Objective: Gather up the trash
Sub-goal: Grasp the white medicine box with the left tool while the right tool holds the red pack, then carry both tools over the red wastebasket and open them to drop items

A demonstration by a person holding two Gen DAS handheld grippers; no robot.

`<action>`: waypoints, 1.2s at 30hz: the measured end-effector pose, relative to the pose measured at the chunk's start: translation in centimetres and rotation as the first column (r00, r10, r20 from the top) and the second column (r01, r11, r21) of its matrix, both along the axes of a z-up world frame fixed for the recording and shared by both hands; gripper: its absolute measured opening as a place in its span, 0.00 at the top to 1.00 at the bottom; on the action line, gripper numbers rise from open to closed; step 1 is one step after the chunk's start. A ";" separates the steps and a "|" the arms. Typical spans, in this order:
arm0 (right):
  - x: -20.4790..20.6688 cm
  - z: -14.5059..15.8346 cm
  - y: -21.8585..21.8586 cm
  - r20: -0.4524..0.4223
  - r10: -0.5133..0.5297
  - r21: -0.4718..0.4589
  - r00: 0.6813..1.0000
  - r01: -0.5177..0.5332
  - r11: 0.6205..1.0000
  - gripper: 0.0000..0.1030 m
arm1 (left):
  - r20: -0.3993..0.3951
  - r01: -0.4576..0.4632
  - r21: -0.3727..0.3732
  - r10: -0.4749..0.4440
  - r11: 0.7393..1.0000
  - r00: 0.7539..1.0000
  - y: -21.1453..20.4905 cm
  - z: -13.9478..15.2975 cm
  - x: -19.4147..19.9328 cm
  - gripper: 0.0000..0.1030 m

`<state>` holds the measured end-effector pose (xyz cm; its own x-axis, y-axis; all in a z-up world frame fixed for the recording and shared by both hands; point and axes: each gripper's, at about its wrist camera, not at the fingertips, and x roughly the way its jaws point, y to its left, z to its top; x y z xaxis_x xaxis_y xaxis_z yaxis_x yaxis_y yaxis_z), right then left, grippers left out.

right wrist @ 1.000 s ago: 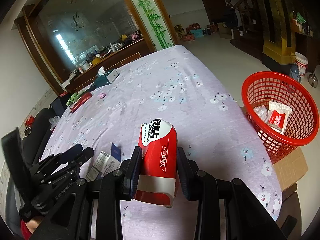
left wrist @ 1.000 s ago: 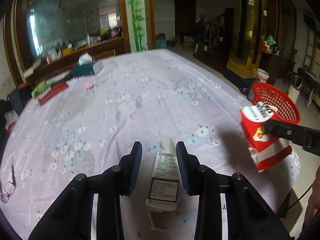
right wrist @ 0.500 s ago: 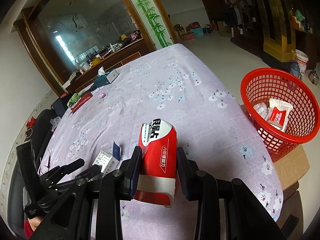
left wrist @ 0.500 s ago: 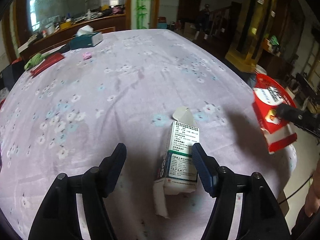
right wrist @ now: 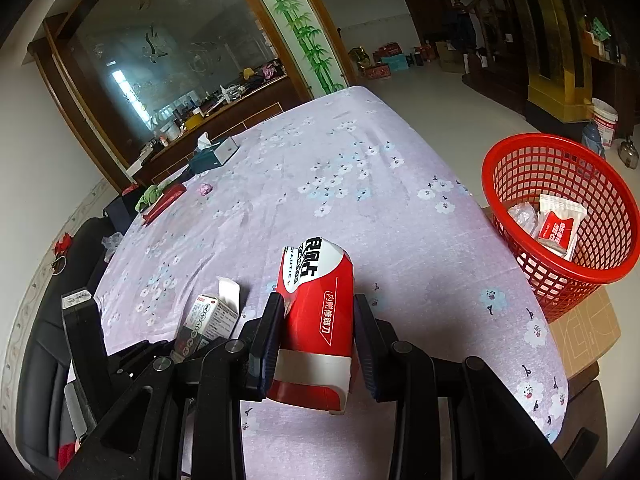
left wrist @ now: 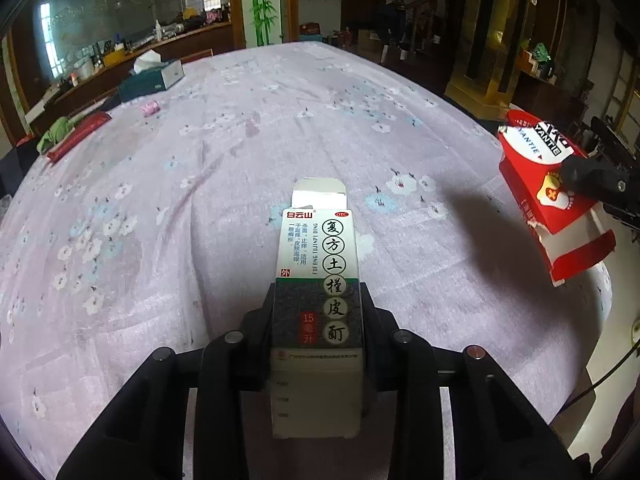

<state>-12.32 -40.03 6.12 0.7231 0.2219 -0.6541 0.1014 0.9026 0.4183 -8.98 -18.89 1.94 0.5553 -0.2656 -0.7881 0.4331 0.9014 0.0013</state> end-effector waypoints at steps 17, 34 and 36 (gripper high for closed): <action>0.2 0.2 0.6 -0.001 0.011 -0.017 1.000 -0.011 1.000 0.64 | 0.166 -0.039 0.023 0.034 0.999 0.986 0.3 3.6 -1.4 0.68; 0.3 0.3 0.8 0.002 0.011 -0.014 1.000 -0.011 1.000 0.64 | 0.170 -0.025 0.025 0.020 0.999 0.985 -0.2 4.0 -1.6 0.68; 0.2 0.4 0.3 0.005 0.006 -0.002 1.000 -0.006 1.000 0.64 | 0.144 0.000 0.001 0.000 1.000 0.990 -0.6 4.2 -1.4 0.68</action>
